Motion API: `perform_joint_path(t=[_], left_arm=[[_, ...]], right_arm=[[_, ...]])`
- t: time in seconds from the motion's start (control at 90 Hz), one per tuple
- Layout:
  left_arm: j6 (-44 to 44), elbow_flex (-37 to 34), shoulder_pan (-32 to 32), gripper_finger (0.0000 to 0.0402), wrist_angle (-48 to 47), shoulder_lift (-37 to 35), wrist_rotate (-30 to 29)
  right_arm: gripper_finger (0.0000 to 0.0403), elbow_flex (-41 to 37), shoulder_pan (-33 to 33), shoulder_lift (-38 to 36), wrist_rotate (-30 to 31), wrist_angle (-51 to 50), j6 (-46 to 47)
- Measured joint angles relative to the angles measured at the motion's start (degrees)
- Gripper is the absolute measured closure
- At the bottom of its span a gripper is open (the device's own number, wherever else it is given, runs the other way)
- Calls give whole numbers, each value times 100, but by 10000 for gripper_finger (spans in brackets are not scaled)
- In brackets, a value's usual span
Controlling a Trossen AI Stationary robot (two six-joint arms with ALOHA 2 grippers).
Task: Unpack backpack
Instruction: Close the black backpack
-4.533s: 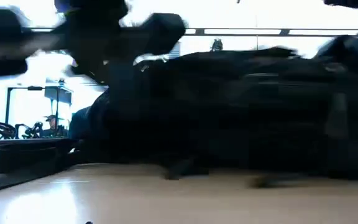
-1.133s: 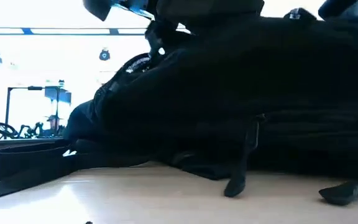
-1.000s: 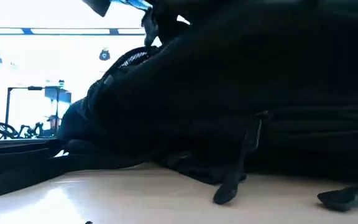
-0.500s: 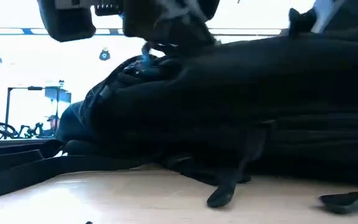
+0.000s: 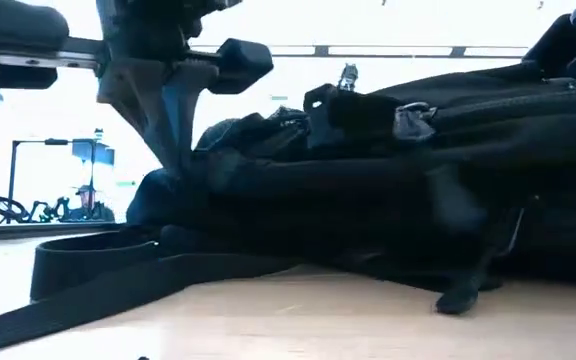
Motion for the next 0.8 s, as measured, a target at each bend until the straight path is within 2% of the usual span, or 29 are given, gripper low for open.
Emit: perform_joint_path(t=[0.089, 0.333, 0.478, 0.633, 0.8], left_arm=[[-26, -39, -64, 400, 320, -74, 2], [131, -94, -215, 401, 2599, -52, 153], [235, -105, -404, 394, 3294, -13, 153], [-1135, -108, -518, 356, 3614, -13, 147], [-3469, -304, -532, 297, 4407, -8, 142]], right_arm=[[403, 70, -17, -51, 130, 0, -344], [403, 365, -28, -57, 418, 27, -935], [403, 488, -31, -47, 622, 69, -1224], [403, 479, -38, 21, 650, 83, -1280], [403, 458, -51, 157, 809, 97, -1255]])
